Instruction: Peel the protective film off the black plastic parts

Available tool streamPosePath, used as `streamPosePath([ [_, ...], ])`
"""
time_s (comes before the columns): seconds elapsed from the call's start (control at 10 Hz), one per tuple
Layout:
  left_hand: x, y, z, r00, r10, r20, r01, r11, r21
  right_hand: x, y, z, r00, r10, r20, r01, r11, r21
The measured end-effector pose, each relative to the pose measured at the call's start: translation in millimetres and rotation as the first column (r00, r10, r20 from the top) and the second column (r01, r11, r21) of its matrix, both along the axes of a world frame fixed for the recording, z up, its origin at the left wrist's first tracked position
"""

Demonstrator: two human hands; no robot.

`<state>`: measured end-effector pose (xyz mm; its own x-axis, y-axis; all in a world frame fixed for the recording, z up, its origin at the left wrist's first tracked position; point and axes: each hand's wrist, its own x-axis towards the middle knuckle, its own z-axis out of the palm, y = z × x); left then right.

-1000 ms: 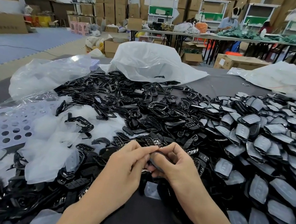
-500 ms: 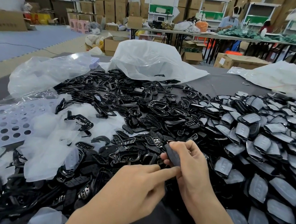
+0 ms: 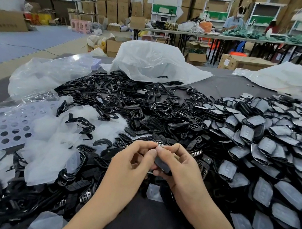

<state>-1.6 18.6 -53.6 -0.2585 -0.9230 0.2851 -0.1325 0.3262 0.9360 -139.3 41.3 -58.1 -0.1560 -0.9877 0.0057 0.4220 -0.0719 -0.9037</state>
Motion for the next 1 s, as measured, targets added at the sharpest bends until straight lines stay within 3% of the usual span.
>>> streamPosePath([
  [0.1,4.0,-5.1,-0.3,0.999,0.038,-0.025,-0.038,0.999,0.028,0.0,0.7,-0.1,0.999,0.022,-0.037,-0.023,0.999,-0.022],
  [0.4,5.7,-9.3,-6.0,0.987,0.157,-0.026,-0.158,0.987,-0.021,-5.6,8.4,1.5,0.99,0.125,0.072,-0.123,0.992,-0.025],
  [0.6,6.5,-9.3,-7.7,0.988,0.153,0.017,-0.153,0.987,-0.045,-7.7,13.5,3.2,0.967,0.066,-0.247,-0.071,0.997,-0.013],
  [0.8,3.0,-0.7,-4.8,0.992,0.113,0.054,-0.103,0.981,-0.164,-22.8,19.9,0.0,0.942,0.024,-0.335,-0.033,0.999,-0.019],
  [0.9,4.3,8.3,-5.0,0.993,0.09,0.072,-0.07,0.968,-0.242,-65.4,13.6,22.5,0.931,-0.268,-0.247,0.25,0.963,-0.1],
  [1.0,8.2,18.8,-11.5,0.995,0.078,0.058,-0.061,0.965,-0.256,-125.8,11.2,56.6,0.793,-0.607,-0.044,0.598,0.791,-0.13],
])
